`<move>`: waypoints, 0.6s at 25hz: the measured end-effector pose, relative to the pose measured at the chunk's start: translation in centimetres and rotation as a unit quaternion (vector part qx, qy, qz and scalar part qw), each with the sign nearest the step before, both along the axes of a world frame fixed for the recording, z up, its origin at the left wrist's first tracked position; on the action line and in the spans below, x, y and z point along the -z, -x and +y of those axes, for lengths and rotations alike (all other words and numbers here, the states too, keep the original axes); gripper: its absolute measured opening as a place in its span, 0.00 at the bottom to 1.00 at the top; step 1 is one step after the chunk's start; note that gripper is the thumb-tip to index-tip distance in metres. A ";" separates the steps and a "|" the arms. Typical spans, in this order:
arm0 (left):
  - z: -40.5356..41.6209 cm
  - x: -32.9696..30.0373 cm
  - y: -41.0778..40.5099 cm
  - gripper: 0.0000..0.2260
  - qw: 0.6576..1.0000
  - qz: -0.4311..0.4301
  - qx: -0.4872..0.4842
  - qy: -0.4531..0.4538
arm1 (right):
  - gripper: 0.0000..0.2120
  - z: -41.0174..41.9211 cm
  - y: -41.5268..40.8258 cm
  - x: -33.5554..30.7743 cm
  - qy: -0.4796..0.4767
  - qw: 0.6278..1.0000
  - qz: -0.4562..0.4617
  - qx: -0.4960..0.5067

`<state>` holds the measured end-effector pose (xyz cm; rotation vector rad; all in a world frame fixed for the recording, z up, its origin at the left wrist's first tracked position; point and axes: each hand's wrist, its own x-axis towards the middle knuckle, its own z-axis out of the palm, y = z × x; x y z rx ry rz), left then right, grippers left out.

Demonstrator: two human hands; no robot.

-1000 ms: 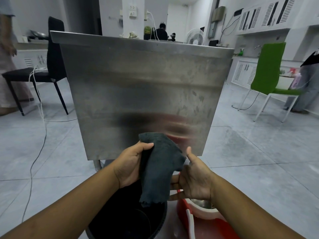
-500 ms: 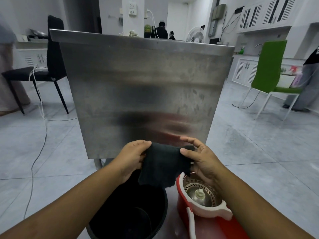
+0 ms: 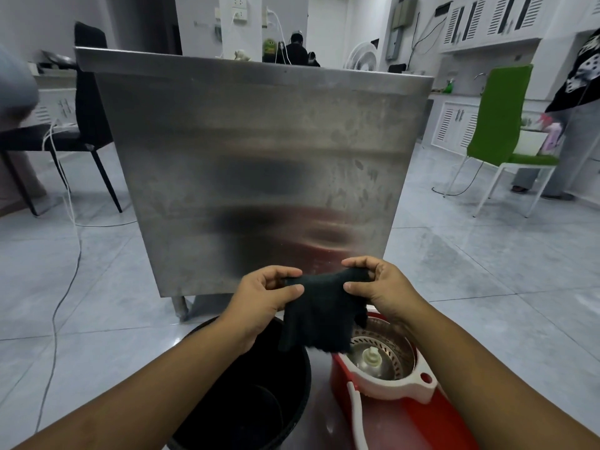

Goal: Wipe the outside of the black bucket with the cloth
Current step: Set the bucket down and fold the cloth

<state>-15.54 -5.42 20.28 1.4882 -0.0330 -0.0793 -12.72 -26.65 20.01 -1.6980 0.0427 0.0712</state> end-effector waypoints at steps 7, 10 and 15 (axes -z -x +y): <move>-0.4 0.9 -0.2 0.12 0.992 -0.060 -0.070 -0.083 | 0.19 -1.0 -0.1 -0.3 0.022 1.000 -0.011 0.010; -0.4 1.2 -0.2 0.12 0.962 -0.102 -0.082 -0.240 | 0.17 -0.7 0.3 -0.3 0.231 0.971 -0.064 -0.006; -1.1 1.0 0.0 0.07 0.876 -0.190 -0.084 -0.435 | 0.08 -0.2 0.4 -0.2 0.419 0.894 -0.157 0.011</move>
